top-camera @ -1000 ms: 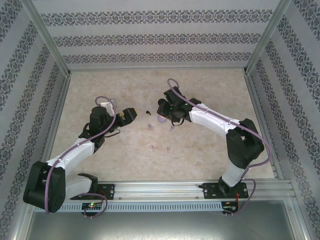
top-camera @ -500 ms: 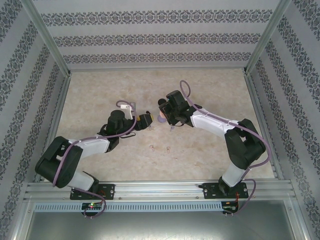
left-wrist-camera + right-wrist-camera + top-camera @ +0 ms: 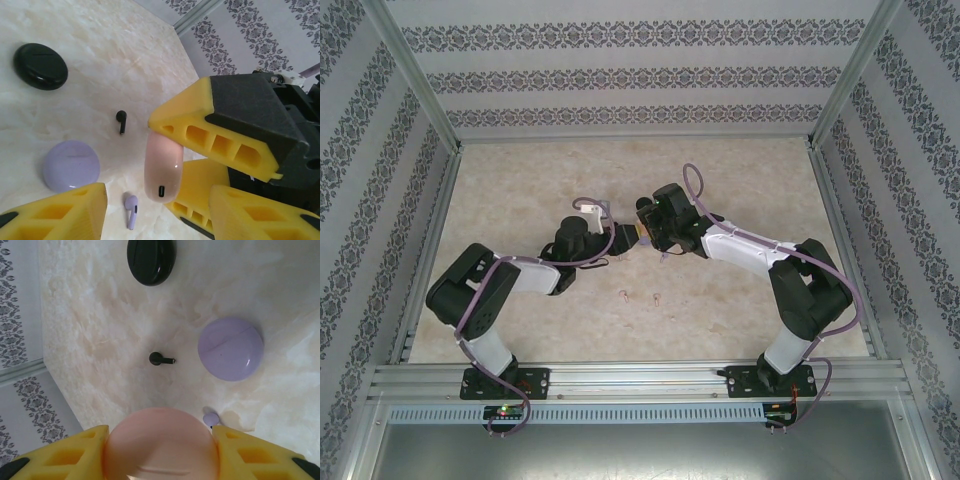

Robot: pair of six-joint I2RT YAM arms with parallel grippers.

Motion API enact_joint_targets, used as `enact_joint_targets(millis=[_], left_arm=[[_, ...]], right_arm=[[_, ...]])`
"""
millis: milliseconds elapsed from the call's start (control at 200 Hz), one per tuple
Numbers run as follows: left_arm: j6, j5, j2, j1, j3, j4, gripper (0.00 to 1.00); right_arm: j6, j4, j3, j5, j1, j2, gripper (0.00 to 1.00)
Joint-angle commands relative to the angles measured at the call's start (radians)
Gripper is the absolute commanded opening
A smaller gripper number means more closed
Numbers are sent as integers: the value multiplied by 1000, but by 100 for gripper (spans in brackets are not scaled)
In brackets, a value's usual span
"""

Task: Insert the wireless bluetooth earbuds into the charging case

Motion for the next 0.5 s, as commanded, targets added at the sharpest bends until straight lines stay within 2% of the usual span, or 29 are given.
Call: enact_joint_targets(millis=[0, 330, 495], left_arm=[[-10, 32, 27, -15, 31, 81, 54], [-9, 38, 74, -23, 57, 90, 47], [-9, 34, 88, -22, 66, 96, 41]], right_arm=[[11, 32, -14, -13, 16, -25, 45], [12, 47, -6, -25, 20, -7, 45], [12, 48, -8, -25, 19, -5, 45]])
